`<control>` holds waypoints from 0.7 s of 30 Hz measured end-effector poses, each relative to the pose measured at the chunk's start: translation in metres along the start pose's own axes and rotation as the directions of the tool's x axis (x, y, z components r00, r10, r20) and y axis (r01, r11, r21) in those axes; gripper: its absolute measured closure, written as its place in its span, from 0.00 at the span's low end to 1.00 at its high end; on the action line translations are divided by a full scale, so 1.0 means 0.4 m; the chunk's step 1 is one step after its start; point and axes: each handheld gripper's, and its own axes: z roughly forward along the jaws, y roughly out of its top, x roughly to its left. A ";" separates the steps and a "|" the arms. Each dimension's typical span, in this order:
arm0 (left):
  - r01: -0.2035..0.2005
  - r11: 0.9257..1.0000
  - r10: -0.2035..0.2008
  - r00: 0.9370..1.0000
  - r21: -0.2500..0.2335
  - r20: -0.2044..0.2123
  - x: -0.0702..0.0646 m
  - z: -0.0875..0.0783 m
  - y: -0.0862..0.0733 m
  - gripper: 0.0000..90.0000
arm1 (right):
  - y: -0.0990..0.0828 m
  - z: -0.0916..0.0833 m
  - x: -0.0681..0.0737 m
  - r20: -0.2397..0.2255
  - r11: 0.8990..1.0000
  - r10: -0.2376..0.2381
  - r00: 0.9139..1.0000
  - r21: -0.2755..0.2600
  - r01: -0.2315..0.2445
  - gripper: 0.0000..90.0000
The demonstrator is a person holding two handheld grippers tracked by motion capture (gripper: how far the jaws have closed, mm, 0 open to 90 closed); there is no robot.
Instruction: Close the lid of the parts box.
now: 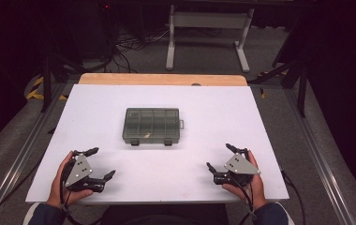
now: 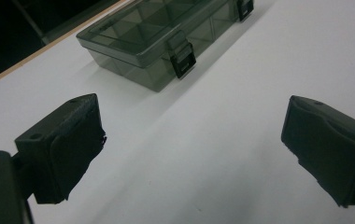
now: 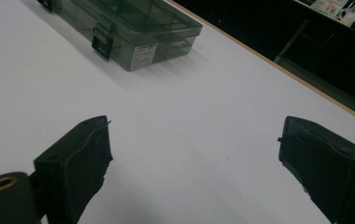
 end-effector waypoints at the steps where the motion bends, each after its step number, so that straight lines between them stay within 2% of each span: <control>1: 0.001 1.000 -0.001 1.000 0.001 0.001 0.000 0.000 0.000 0.07 | 0.000 0.000 0.000 0.002 1.000 0.001 1.000 -0.002 -0.001 0.11; 21: 0.006 1.000 -0.006 1.000 0.001 0.000 0.004 0.000 -0.002 0.07 | 0.004 0.002 0.000 0.003 1.000 -0.002 1.000 -0.005 0.002 0.11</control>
